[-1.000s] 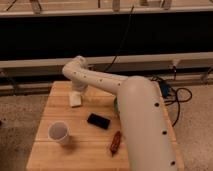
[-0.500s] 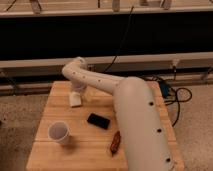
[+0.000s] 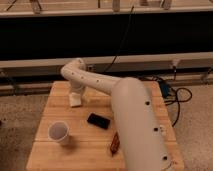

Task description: Place the white sponge in the ceramic cup

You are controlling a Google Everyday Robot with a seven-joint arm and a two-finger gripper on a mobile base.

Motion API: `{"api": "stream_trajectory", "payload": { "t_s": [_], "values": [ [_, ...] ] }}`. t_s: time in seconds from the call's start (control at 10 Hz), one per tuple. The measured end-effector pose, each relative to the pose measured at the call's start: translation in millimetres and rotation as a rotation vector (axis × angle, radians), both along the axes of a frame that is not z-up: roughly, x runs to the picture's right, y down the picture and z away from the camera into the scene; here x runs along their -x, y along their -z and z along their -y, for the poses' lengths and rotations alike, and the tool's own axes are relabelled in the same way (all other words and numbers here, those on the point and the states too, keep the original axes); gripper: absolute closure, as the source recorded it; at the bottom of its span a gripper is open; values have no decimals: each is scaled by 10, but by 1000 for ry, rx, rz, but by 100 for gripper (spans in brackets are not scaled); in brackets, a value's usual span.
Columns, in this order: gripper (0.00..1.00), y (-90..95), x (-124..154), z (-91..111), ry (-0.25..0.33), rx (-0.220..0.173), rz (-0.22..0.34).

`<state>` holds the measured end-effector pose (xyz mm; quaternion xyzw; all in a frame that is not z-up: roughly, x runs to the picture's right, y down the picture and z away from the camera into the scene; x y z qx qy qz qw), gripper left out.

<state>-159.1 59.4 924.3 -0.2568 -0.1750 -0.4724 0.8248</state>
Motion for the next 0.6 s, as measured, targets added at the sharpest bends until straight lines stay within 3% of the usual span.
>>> {"api": "stream_trajectory", "payload": {
  "t_s": [0.6],
  "values": [
    [20, -31, 61, -56, 32, 14, 18]
  ]
}}
